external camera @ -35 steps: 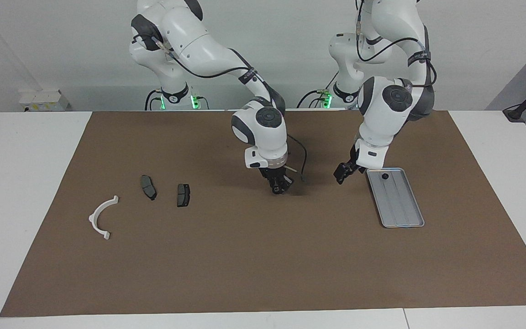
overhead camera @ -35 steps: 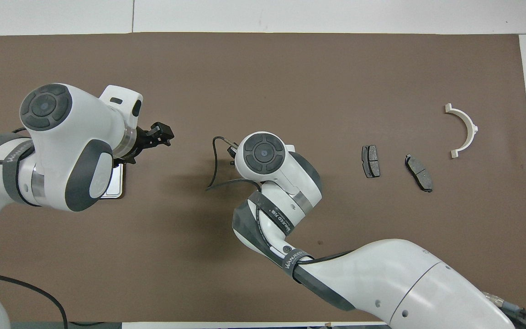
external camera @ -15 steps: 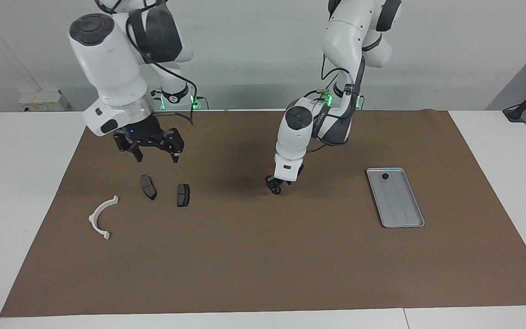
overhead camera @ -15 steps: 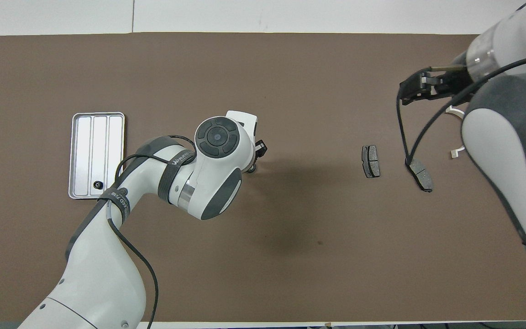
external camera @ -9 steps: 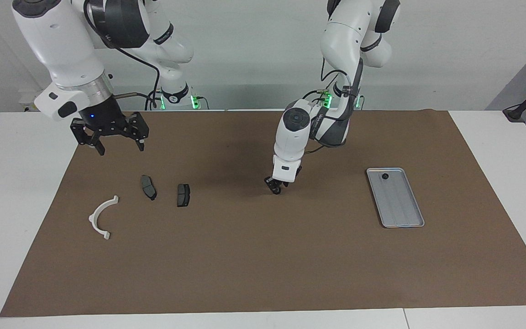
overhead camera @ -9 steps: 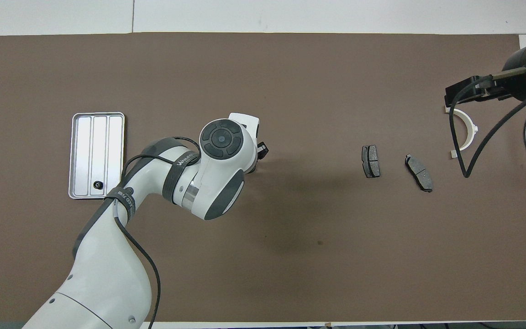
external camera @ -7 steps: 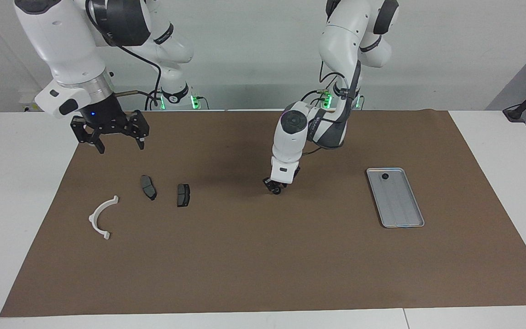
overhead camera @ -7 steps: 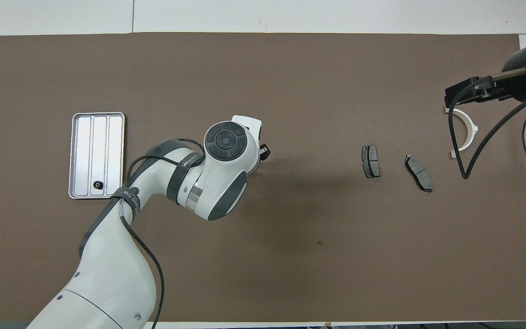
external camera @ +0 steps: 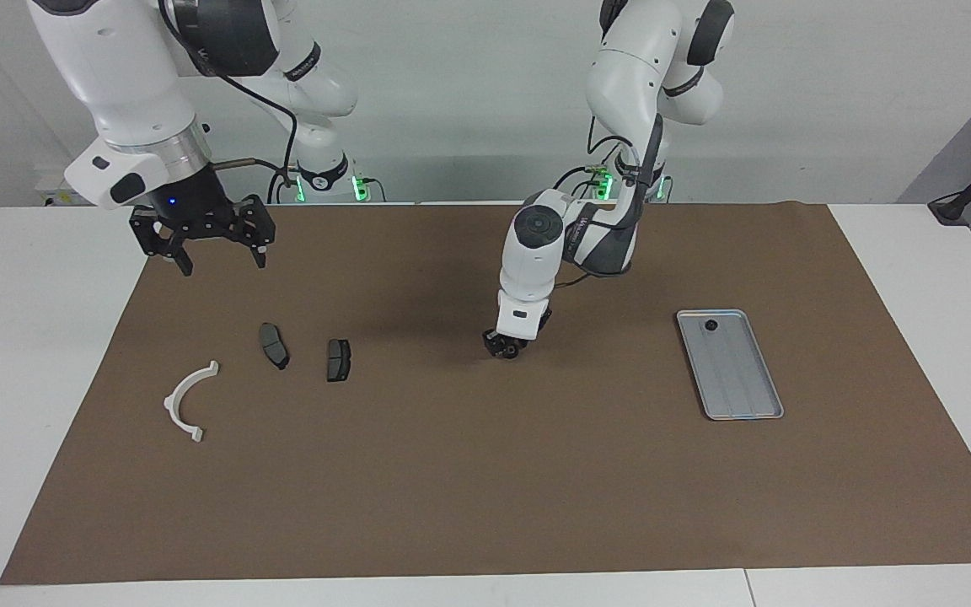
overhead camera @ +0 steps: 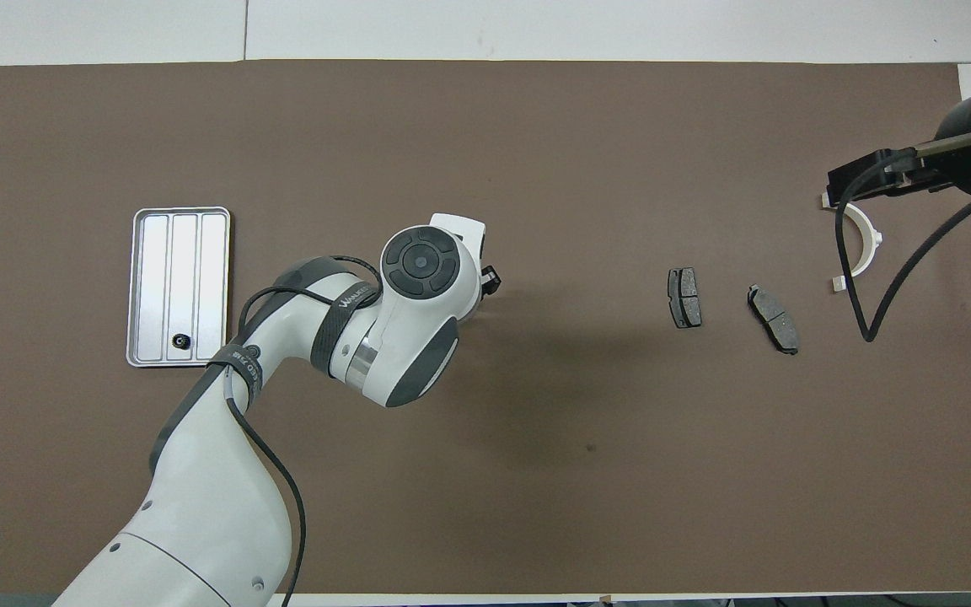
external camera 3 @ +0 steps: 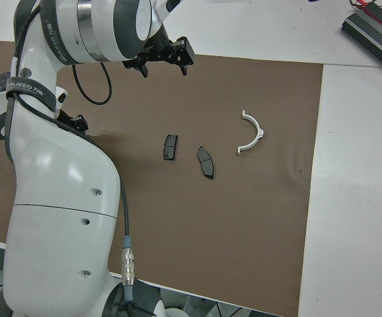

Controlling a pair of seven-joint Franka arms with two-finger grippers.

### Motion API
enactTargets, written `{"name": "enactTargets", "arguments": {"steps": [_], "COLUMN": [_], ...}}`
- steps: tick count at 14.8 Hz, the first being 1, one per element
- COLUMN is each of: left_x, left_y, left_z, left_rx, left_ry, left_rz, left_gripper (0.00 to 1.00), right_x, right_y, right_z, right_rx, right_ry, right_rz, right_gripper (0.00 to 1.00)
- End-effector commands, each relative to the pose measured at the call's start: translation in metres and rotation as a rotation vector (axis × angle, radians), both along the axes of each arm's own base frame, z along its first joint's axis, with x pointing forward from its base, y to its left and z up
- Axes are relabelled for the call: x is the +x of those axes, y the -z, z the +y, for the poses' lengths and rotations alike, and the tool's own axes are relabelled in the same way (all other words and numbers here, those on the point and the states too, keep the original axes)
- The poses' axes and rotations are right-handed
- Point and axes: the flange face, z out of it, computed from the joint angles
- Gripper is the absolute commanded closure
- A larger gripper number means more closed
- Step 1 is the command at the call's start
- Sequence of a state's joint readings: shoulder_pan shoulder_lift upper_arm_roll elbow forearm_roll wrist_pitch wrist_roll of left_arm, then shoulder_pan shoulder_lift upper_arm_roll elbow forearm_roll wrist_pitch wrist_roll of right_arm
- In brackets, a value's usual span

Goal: Pick bearing gear from pile to tray

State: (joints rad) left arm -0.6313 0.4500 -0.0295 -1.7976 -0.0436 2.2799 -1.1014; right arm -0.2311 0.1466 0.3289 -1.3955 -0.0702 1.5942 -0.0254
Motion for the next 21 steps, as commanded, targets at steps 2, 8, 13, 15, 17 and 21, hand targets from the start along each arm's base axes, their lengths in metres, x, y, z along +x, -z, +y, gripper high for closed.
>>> {"name": "enactTargets", "arguments": {"steps": [2, 8, 13, 15, 17, 21], "left_x": [0.005, 0.012, 0.01, 0.01, 0.01, 0.008], "left_y": [-0.007, -0.005, 0.0, 0.001, 0.001, 0.005], "left_z": [-0.007, -0.004, -0.006, -0.006, -0.006, -0.007], "left_rx": [0.043, 0.034, 0.025, 0.019, 0.019, 0.018], "left_ry": [-0.006, -0.018, -0.031, -0.031, -0.031, -0.032], "left_rz": [0.026, 0.012, -0.008, -0.015, -0.015, -0.016], "left_gripper": [0.43, 0.44, 0.52, 0.53, 0.53, 0.57], "right_x": [-0.011, -0.021, -0.064, -0.08, -0.086, -0.085], "right_y": [-0.005, -0.006, -0.014, -0.018, -0.017, -0.015], "right_z": [-0.008, -0.038, -0.044, -0.042, -0.05, -0.057], "right_rx": [-0.023, 0.001, 0.004, 0.006, 0.015, 0.017], "right_ry": [-0.046, -0.043, -0.023, -0.02, 0.014, 0.045], "right_rz": [0.006, 0.015, 0.01, 0.012, 0.019, 0.019], "right_gripper": [0.0, 0.0, 0.0, 0.0, 0.0, 0.0]}}
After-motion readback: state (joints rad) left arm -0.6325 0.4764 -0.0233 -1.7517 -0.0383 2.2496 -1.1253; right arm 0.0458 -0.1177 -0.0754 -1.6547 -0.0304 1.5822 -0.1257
